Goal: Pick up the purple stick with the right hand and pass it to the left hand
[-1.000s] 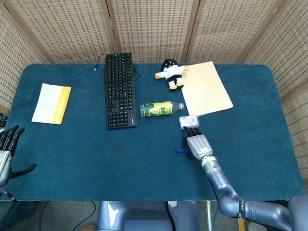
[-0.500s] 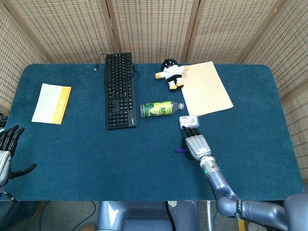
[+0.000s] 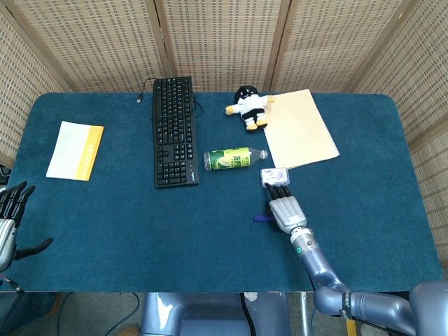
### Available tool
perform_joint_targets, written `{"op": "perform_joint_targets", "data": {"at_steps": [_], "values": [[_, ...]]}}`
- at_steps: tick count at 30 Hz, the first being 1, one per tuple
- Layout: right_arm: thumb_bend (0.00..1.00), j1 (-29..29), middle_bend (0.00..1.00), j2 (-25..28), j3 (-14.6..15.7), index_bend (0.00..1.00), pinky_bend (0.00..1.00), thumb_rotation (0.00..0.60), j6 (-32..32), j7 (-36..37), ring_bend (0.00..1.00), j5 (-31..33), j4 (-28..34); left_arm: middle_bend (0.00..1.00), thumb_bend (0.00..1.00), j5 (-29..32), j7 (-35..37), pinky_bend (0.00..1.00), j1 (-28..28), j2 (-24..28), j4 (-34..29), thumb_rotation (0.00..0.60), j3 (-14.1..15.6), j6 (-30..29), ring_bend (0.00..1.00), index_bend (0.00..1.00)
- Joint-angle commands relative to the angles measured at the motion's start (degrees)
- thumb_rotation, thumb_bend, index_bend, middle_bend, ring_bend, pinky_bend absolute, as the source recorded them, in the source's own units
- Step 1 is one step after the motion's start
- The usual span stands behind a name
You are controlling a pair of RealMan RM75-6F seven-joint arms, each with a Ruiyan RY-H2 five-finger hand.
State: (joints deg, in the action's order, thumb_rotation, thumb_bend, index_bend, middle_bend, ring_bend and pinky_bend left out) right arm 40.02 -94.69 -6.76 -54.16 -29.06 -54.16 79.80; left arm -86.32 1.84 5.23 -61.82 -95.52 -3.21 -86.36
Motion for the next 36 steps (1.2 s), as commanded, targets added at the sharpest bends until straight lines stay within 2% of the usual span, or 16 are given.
{"op": "perform_joint_targets", "data": {"at_steps": [1, 13, 21, 29, 36], "values": [[0.6, -0.12, 0.0, -0.14, 0.0, 0.58, 0.0, 0.6, -0.17, 0.46, 0.0, -0.41, -0.11, 0.0, 0.0, 0.02, -0.01, 0.0, 0.0, 0.0, 0.01, 0.6, 0.0, 0.0, 0.0, 0.0], [0.63, -1.02, 0.0, 1.71, -1.07, 0.61, 0.0, 0.6, -1.63, 4.73, 0.0, -3.96, 3.0, 0.0, 0.0, 0.14, 0.09, 0.0, 0.03, 0.01, 0.08, 0.6, -0.01, 0.11, 0.0, 0.0], [0.63, -1.55, 0.0, 5.97, -3.46, 0.61, 0.0, 0.6, -1.06, 10.06, 0.0, -4.5, 10.61, 0.0, 0.0, 0.29, -0.43, 0.0, 0.53, -0.08, 0.25, 0.6, -0.23, 0.72, 0.0, 0.0], [0.63, 0.35, 0.0, 10.21, -8.1, 0.61, 0.0, 0.6, 2.27, 12.79, 0.0, 2.73, 18.45, 0.0, 0.0, -3.03, -2.62, 0.0, 4.81, 1.81, -1.7, 0.6, -1.03, 4.56, 0.0, 0.0], [0.63, 5.08, 0.0, 12.89, -13.7, 0.61, 0.0, 0.6, 6.26, 15.59, 0.0, 14.82, 23.66, 0.0, 0.0, -6.31, -8.27, 0.0, 12.19, 3.75, -5.91, 0.6, -3.65, 10.81, 0.0, 0.0]]}}
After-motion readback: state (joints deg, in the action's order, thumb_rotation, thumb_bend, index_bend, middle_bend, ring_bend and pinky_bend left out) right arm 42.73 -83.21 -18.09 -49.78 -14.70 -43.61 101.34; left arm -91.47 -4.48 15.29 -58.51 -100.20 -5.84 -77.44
